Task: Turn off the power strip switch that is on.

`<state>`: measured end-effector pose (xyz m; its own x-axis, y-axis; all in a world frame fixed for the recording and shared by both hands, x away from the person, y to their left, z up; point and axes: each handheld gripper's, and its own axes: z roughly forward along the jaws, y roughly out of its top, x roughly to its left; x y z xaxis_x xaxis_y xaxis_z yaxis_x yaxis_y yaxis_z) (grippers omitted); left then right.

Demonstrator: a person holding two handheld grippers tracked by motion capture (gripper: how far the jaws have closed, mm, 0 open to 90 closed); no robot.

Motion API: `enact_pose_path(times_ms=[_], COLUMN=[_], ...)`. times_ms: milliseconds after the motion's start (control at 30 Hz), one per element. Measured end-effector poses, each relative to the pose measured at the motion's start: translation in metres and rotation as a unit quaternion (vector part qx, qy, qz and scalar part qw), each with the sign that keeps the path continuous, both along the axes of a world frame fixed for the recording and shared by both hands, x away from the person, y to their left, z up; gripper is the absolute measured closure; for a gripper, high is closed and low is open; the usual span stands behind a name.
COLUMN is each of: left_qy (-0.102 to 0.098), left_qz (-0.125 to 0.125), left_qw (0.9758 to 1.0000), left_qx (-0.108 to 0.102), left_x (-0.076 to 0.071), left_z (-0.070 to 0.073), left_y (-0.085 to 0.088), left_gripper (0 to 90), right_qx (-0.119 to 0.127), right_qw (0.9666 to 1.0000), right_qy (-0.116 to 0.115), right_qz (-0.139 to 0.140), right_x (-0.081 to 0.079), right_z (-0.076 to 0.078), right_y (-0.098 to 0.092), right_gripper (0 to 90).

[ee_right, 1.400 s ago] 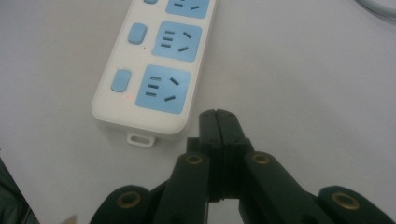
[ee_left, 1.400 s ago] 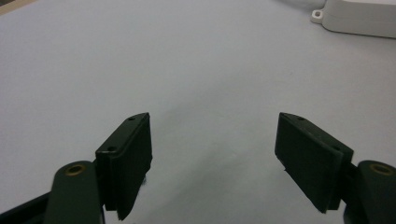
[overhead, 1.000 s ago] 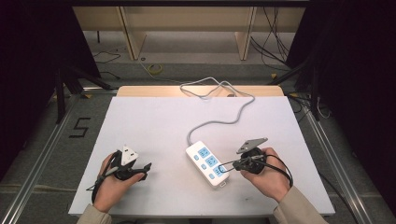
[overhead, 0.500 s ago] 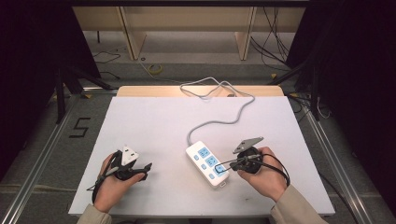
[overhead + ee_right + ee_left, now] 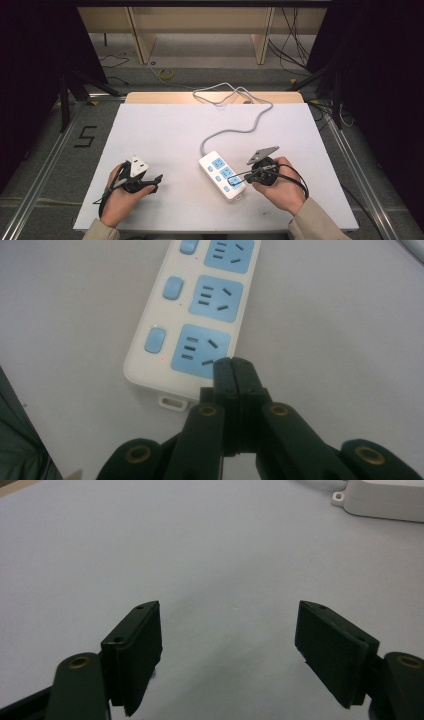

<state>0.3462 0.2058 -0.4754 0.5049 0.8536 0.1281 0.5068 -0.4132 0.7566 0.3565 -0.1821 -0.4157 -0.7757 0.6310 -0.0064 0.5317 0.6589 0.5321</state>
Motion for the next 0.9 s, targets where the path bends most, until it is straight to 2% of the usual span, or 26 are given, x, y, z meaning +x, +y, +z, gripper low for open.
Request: enact_pose_path(times_ms=[900], left_qy=[-0.001], left_qz=[-0.001], left_qw=[1.0000], left_qx=[-0.001], left_x=[0.000], left_z=[0.001], left_y=[0.000], left_gripper=[26.7], right_qx=[-0.007], right_qw=[0.9999], right_qy=[0.006], right_qz=[0.014], right_x=[0.004], right_z=[0.005], right_y=[0.017], right_gripper=[90.0])
